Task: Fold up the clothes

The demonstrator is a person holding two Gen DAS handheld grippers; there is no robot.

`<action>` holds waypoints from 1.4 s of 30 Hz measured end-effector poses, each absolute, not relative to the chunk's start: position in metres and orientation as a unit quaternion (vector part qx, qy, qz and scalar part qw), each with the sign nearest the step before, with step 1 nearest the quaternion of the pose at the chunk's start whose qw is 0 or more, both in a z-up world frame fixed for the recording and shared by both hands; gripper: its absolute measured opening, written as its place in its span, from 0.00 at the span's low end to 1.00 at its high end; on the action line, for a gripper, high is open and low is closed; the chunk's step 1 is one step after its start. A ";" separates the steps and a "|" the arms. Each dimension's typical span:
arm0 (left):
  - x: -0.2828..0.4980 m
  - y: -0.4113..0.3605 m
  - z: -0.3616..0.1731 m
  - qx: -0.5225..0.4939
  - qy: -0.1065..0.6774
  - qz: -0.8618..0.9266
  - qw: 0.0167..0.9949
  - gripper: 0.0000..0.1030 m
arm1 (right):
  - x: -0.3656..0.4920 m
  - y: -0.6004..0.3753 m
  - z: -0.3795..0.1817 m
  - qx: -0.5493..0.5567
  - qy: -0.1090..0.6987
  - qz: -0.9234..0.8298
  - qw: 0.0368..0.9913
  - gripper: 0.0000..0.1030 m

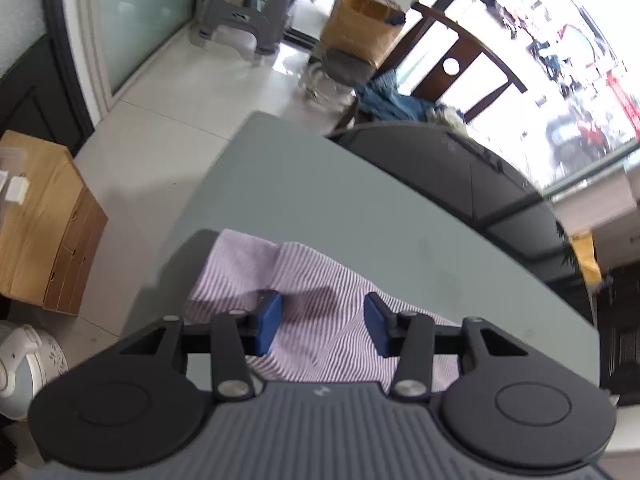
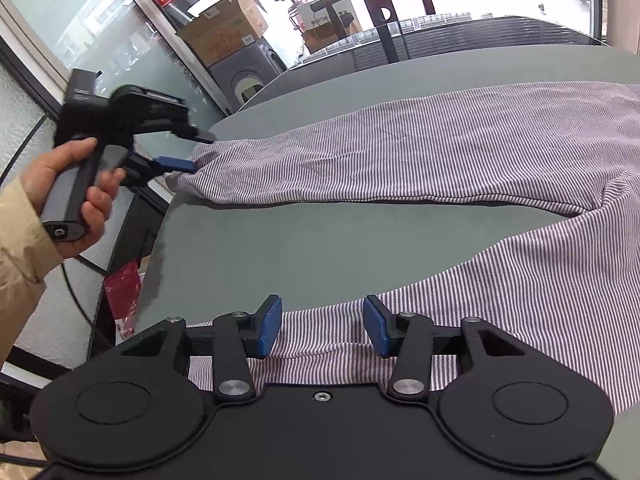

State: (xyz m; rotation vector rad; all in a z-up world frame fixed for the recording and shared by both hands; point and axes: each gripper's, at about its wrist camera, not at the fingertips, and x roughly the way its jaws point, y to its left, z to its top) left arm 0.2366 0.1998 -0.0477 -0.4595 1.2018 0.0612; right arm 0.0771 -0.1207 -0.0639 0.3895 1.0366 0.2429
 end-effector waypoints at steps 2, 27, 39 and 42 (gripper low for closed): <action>0.239 0.201 -0.053 -0.200 0.558 0.035 0.804 0.42 | 0.075 -0.124 -0.064 0.189 0.491 0.104 0.844 0.46; 0.198 0.252 -0.051 -0.249 0.564 0.050 0.785 0.13 | 0.077 -0.122 -0.062 0.186 0.488 0.108 0.846 0.46; 0.191 0.242 -0.040 -0.125 0.562 0.068 0.815 0.24 | 0.074 -0.126 -0.063 0.188 0.486 0.098 0.848 0.46; 0.187 0.238 -0.028 -0.131 0.560 0.058 0.816 0.34 | 0.072 -0.136 -0.063 0.185 0.487 0.075 0.850 0.46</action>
